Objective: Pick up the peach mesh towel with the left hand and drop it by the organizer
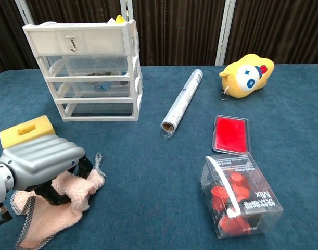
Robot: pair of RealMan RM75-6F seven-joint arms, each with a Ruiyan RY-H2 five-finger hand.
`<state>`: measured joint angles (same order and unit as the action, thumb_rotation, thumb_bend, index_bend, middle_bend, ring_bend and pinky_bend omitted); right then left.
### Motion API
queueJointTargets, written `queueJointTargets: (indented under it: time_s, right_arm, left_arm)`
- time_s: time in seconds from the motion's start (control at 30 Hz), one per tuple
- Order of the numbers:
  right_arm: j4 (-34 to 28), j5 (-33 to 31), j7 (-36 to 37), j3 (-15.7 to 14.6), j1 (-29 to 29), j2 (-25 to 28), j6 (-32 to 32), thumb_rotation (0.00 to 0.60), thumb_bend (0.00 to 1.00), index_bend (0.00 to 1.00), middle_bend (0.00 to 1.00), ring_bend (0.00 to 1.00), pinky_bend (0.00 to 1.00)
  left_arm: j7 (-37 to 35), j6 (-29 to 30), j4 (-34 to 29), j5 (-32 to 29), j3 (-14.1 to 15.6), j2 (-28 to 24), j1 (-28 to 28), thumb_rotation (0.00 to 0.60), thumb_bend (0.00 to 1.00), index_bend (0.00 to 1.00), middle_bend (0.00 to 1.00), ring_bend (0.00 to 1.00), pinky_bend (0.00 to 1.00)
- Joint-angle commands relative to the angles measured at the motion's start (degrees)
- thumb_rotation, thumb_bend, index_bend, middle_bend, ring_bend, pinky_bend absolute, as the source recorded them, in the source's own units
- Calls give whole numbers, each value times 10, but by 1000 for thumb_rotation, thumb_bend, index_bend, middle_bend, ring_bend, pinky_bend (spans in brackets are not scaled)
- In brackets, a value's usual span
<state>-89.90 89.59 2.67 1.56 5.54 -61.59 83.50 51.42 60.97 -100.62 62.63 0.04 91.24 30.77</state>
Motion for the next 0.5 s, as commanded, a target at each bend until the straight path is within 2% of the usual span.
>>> queueJointTargets:
  time_s: [0.03,0.17,0.3,0.5]
  right_arm:
    - [-1,0,0,0,0,0,-1,600,10,0,0,0,0]
    - [0,-1,0,0,0,0,0,600,10,0,0,0,0]
    - [-1,-1,-2,0,0,-1,0,600,10,0,0,0,0]
    - [-1,-1,-4,0,-1,-2,2,600,10,0,0,0,0]
  left_arm:
    - [-36,70,28,92,5,25,-18,600,631,929,706,637,535]
    - [-66,129,57,188,8,27,-24,600,648,948,728,660,551]
    - [-76,175,69,271,-6,11,-15,600,648,961,749,671,551]
    - [-87,181,57,316,-45,-31,11,600,645,964,756,674,552]
